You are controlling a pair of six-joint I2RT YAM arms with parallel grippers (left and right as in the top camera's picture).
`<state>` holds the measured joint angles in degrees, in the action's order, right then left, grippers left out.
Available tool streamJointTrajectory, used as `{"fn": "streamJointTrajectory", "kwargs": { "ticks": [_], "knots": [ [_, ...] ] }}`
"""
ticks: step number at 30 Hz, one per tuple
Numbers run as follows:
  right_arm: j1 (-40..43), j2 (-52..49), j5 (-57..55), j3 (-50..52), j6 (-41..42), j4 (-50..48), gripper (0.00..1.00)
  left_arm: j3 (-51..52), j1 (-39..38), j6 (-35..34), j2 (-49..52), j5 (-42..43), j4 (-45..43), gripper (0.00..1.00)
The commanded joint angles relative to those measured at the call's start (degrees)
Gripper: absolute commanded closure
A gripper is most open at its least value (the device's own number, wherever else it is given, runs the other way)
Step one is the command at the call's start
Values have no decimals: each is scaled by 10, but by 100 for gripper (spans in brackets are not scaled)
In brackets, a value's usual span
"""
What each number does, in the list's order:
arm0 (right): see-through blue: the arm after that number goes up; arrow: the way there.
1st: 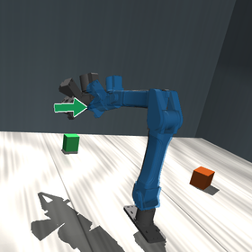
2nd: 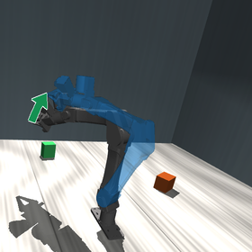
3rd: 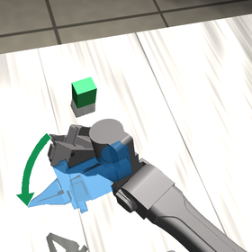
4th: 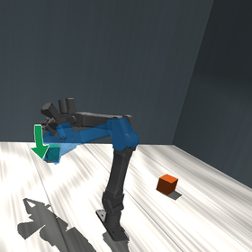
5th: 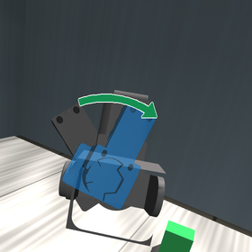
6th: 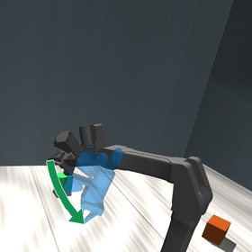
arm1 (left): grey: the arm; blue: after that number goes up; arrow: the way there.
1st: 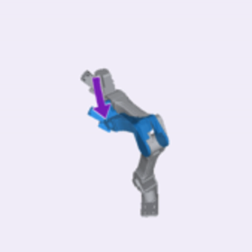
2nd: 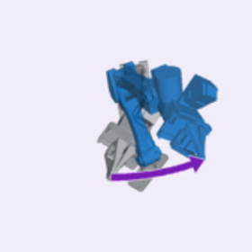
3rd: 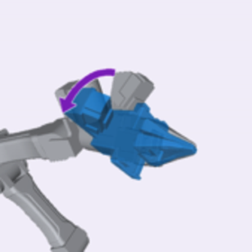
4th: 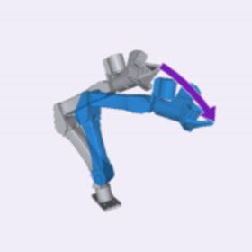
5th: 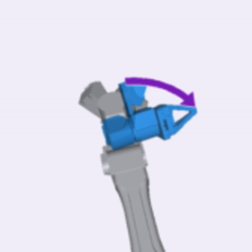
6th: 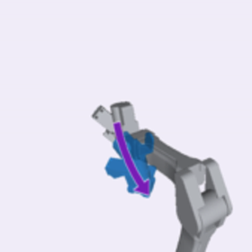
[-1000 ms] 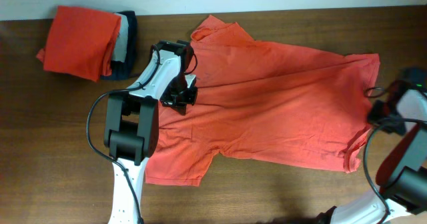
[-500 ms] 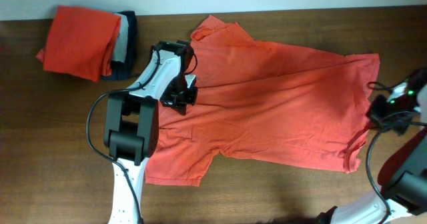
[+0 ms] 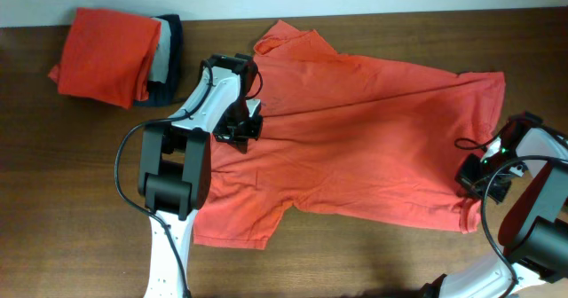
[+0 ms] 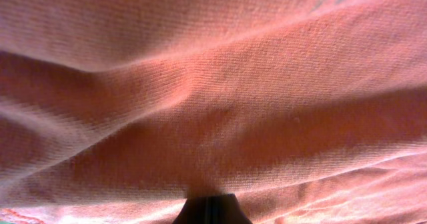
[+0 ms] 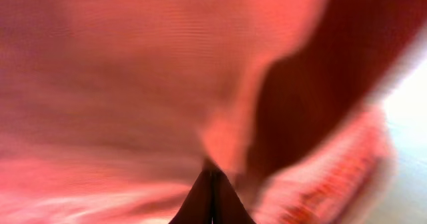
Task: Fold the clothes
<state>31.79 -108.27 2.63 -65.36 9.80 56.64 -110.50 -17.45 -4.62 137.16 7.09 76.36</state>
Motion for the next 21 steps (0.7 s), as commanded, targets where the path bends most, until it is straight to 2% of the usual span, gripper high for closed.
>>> {"fn": "streamJointTrajectory", "kwargs": {
  "ticks": [1,6,11,18,21],
  "knots": [
    [2,2,-130,-39,34,19,96,23,4,-7,28,-20,-7,99],
    [3,2,-228,-50,38,14,96,23,14,-7,28,-20,-2,99],
    [48,2,-220,-51,42,-1,96,23,34,-7,28,-20,-2,99],
    [104,3,-12,-106,39,86,96,22,50,-8,27,-19,-6,99],
    [103,5,138,-108,-27,127,96,22,50,-8,27,-19,-8,99]
  ]
}}
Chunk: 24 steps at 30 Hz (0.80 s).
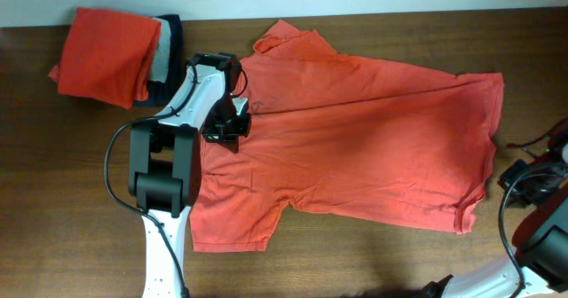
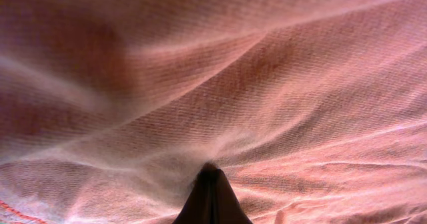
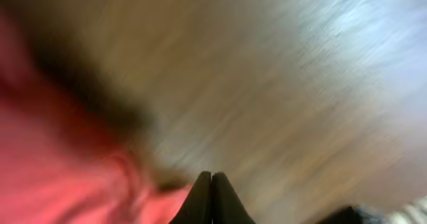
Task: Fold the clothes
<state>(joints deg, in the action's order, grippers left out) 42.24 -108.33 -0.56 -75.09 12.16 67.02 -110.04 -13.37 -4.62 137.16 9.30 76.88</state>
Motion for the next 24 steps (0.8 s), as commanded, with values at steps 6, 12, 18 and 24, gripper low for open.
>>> {"fn": "streamJointTrajectory", "kwargs": {
  "ticks": [6,12,18,24],
  "knots": [
    [-61,5,185,18,-94,40,96,18,9,-14,27,-42,-19,99],
    [-94,2,147,97,-42,-49,96,18,9,-14,27,-42,-17,99],
    [-95,2,-33,110,23,-60,96,18,9,-14,27,-42,-14,99],
    [-62,2,-78,110,23,-72,96,18,10,-14,27,-42,-13,99]
  ]
}}
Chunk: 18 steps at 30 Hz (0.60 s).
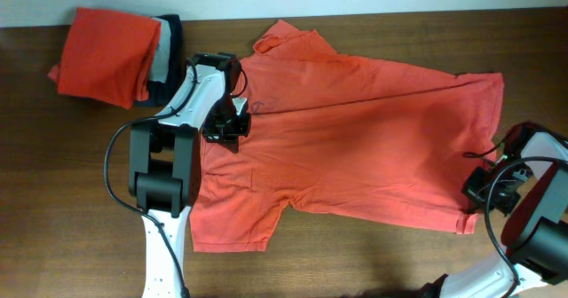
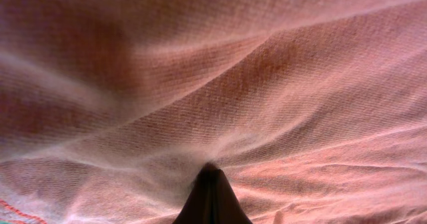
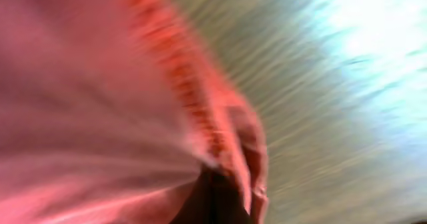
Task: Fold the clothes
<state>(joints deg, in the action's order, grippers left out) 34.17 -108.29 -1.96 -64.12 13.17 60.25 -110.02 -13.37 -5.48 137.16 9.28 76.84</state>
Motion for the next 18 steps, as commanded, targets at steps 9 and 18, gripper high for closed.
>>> {"fn": "streamJointTrajectory", "kwargs": {
  "ticks": [9,18],
  "knots": [
    [111,2,-90,0,13,-50,96,17,22,-5,27,-42,-12,99],
    [188,2,6,-63,13,-80,85,17,30,-5,27,-44,-13,99]
  ]
}}
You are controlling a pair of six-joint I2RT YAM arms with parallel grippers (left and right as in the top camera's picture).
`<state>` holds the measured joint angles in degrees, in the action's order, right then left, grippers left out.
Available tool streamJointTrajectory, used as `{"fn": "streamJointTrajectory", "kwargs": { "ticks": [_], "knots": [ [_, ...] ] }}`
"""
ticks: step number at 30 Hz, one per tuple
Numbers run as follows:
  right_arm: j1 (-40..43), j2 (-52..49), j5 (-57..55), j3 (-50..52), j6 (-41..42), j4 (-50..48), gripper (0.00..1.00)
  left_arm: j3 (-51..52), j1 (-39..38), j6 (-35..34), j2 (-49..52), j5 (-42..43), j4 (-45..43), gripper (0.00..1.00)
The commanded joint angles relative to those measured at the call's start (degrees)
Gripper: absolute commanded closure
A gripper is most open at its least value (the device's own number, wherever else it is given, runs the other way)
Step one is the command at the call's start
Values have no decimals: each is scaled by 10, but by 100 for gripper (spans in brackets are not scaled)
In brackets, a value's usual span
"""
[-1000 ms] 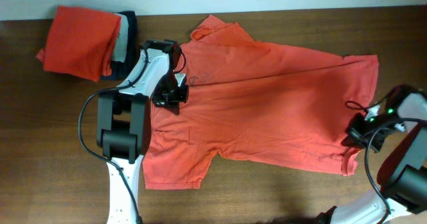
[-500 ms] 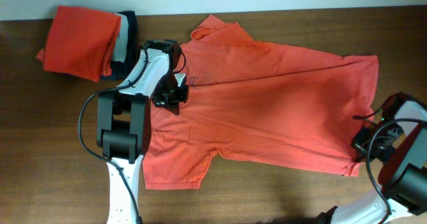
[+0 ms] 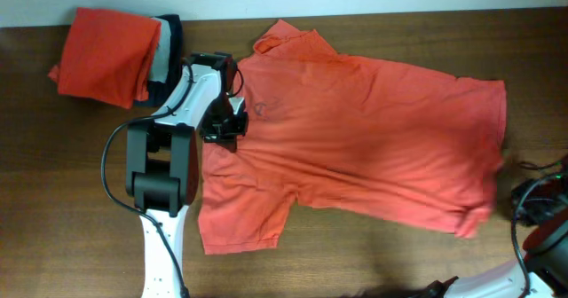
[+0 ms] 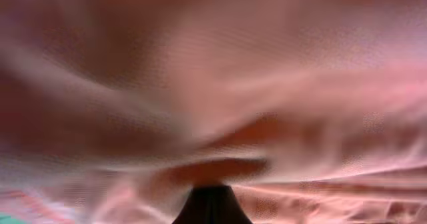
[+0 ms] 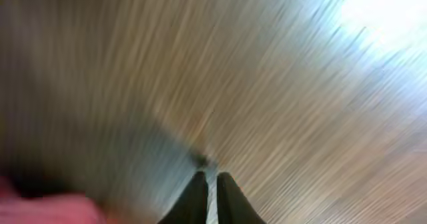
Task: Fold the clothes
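Observation:
An orange polo shirt (image 3: 373, 129) lies spread on the wooden table (image 3: 71, 200), collar at the back left and hem to the right. My left gripper (image 3: 226, 125) rests on the shirt's left shoulder area. In the left wrist view its fingertips (image 4: 212, 196) are shut on a bunched fold of shirt fabric (image 4: 280, 84). My right gripper (image 3: 531, 200) is off the shirt, past its hem at the table's right edge. The right wrist view shows the right gripper (image 5: 209, 177) slightly apart over bare wood, holding nothing.
A stack of folded clothes (image 3: 111, 54), orange on top with grey and dark pieces under it, sits at the back left corner. The left arm's base (image 3: 164, 169) stands beside the shirt's left sleeve. Bare wood lies in front of the shirt.
My right gripper was on the shirt's lower right hem and is now off it over bare wood, fingers slightly apart. The hem lies farther right. My left gripper still pinches the shoulder.
At first both grippers were shut on the shirt, left near the shoulder, right at the lower right hem. Then the left sat further left and the right was off the cloth. Then the right was back on the hem. Now it is off again and the shirt lies flatter.

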<state>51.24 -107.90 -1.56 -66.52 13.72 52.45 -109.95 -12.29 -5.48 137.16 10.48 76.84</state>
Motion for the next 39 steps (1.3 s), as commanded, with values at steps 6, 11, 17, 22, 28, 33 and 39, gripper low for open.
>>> {"fn": "streamJointTrajectory", "kwargs": {
  "ticks": [6,11,17,22,28,33,39],
  "knots": [
    [17,-2,11,-97,5,18,69,17,20,-5,27,-58,-13,99],
    [16,-2,52,-107,5,17,41,-12,19,-5,17,-54,-9,99],
    [13,-2,121,-107,5,12,33,-112,5,-5,-59,-24,22,99],
    [-35,-2,136,-121,0,12,29,-185,2,-5,-130,-23,-3,64],
    [-155,-2,112,-127,-45,-30,4,-199,9,-5,-128,-28,-79,80],
    [-194,-2,53,-127,-45,-56,1,-197,-2,-5,-92,-27,-98,99],
    [-194,-2,26,-127,-45,-58,1,-197,-26,-12,-68,-23,-152,100]
  ]
}}
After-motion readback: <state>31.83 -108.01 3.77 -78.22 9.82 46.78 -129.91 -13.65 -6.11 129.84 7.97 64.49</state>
